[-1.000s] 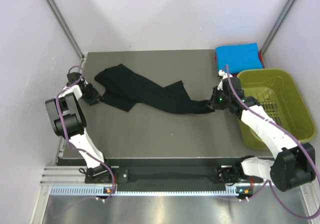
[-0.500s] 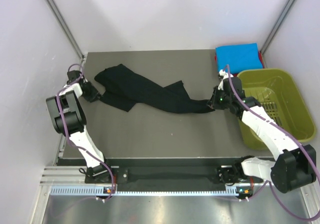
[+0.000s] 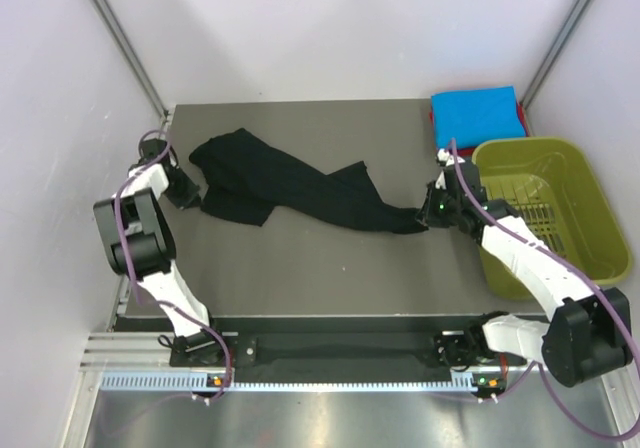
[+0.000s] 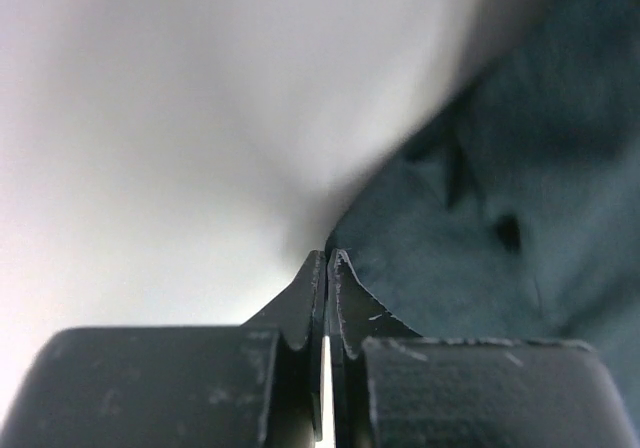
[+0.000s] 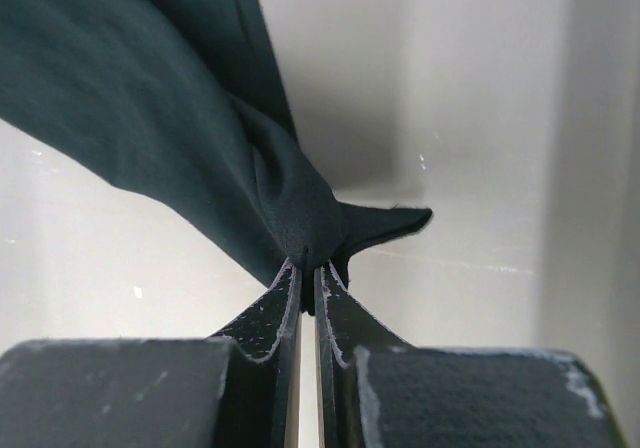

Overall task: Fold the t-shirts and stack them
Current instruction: Flatten the tshirt out

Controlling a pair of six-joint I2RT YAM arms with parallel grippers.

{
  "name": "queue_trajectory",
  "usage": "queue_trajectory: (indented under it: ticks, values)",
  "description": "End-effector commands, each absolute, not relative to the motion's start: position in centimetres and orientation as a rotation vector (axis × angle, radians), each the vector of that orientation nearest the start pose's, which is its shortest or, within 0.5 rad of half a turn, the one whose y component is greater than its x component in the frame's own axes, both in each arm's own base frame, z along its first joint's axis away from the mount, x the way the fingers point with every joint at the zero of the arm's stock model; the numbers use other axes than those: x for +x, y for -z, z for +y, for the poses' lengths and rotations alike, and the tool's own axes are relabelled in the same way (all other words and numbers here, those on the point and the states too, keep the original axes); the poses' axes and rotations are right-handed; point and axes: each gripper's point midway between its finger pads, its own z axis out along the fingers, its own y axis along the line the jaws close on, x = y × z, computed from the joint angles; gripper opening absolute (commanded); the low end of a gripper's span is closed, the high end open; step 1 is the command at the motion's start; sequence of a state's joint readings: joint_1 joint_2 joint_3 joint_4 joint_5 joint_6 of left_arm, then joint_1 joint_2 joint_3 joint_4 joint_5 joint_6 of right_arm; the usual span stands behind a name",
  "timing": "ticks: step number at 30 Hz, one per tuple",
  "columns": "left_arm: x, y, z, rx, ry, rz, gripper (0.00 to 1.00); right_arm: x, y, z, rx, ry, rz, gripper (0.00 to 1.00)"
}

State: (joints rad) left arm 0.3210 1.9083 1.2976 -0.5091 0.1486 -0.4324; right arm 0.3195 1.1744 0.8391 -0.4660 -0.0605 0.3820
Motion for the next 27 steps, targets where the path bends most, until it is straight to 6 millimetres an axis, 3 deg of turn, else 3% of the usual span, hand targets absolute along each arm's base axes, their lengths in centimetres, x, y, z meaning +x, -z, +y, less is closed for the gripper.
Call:
queue_trajectory:
  ticks: [1,2,3,4,6,10,11,13,14,17,20,27]
  values:
    - [38.3,-8.3,9.3,-1.010,0.145,2.445,0.00,28.7,-11.8,12.5,0.047,-0.370,2.433,0.01]
    - [37.9,-9.8,9.3,-1.006,0.134,2.408,0.00,28.2,-11.2,12.8,0.043,-0.359,2.450,0.02]
    - [37.3,-10.1,9.1,-1.000,0.123,2.409,0.00,28.0,-10.7,12.9,0.045,-0.355,2.468,0.02]
    - [36.6,-10.7,10.0,-0.994,0.024,2.397,0.00,27.7,-10.3,13.1,0.046,-0.355,2.486,0.02]
    - [35.8,-13.7,10.6,-0.930,-0.159,2.344,0.00,27.8,-9.6,12.7,0.071,-0.313,2.506,0.06]
    - [36.2,-19.3,12.0,-0.919,-0.222,2.182,0.00,29.8,-10.1,12.1,0.099,-0.216,2.497,0.08]
    - [36.8,-21.8,12.3,-0.915,-0.217,2.116,0.00,31.3,-11.6,12.1,0.100,-0.198,2.457,0.04]
    - [37.3,-24.2,12.4,-0.909,-0.205,2.056,0.00,32.0,-11.6,11.9,0.096,-0.135,2.502,0.00]
    - [37.8,-27.1,12.8,-0.904,-0.208,1.996,0.00,33.4,-13.6,11.9,0.107,-0.116,2.470,0.00]
    - [38.2,-31.3,13.5,-0.890,-0.239,1.945,0.00,33.6,-14.7,11.8,0.127,-0.088,2.494,0.00]
    - [38.1,-34.3,14.0,-0.870,-0.268,1.908,0.00,33.3,-15.9,11.8,0.143,-0.110,2.474,0.00]
    - [35.9,-38.8,13.5,-0.842,-0.249,1.824,0.00,31.9,-20.4,11.1,0.158,-0.145,2.399,0.01]
